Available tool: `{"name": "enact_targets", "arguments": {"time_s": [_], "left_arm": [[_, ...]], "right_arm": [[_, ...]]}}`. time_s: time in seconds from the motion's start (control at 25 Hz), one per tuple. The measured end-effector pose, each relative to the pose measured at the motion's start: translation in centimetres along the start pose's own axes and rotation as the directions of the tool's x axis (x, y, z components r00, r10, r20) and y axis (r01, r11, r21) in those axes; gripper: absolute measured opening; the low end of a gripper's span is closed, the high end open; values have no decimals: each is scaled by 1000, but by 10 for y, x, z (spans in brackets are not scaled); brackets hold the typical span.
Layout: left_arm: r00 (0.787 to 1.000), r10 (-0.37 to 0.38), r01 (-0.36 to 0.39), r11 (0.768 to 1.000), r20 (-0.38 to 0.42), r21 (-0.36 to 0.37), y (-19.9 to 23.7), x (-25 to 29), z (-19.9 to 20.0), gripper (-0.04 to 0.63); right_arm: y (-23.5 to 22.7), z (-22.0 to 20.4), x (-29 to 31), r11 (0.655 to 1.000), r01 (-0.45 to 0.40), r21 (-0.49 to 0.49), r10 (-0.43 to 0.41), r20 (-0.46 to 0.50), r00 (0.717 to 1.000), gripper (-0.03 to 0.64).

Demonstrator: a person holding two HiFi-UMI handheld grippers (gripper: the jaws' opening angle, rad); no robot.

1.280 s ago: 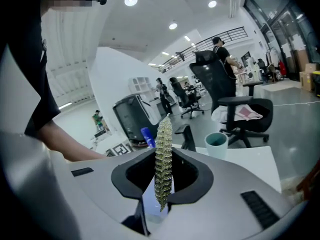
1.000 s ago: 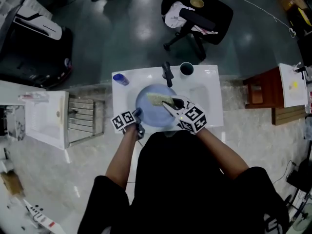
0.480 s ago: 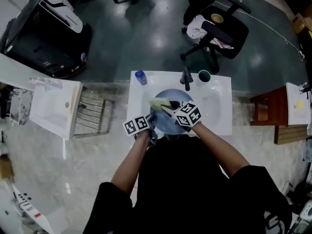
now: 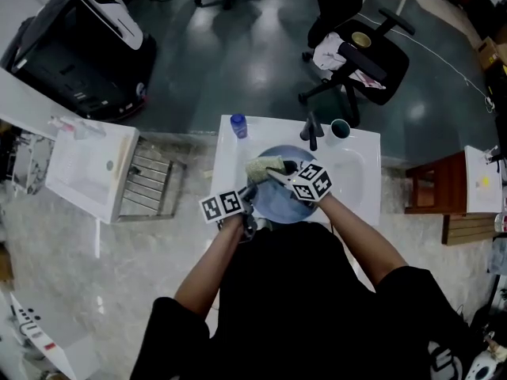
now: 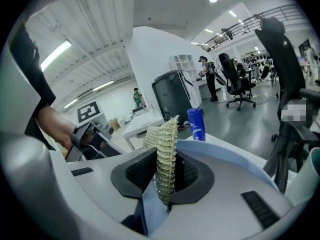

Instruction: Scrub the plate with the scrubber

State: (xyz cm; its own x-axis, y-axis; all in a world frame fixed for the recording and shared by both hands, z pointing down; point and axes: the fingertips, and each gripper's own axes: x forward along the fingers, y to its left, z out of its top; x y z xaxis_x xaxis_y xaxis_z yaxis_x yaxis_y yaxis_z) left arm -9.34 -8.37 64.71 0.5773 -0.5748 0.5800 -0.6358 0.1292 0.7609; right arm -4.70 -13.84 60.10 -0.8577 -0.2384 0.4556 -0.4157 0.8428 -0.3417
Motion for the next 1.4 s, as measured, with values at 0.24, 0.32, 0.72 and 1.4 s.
{"name": "enact_targets", "arguments": {"time_s": [0.24, 0.32, 0.72, 1.4], "left_arm": [[1000, -22, 22, 1000, -17, 10, -11, -6, -5, 26], [999, -28, 28, 1000, -20, 7, -13, -5, -7, 26], [996, -83, 83, 996, -19, -12, -25, -6, -3, 34], [993, -111, 109, 993, -43, -43, -17, -5, 2, 37]], "right_arm": [[2, 5, 7, 985, 61, -163, -69, -40, 997, 68], [2, 5, 8, 969, 93, -230, -106, -44, 993, 69], [-1, 18, 6, 870, 211, -445, -244, -16, 970, 75], [-44, 27, -1, 760, 382, -527, -461, -23, 887, 78]]}}
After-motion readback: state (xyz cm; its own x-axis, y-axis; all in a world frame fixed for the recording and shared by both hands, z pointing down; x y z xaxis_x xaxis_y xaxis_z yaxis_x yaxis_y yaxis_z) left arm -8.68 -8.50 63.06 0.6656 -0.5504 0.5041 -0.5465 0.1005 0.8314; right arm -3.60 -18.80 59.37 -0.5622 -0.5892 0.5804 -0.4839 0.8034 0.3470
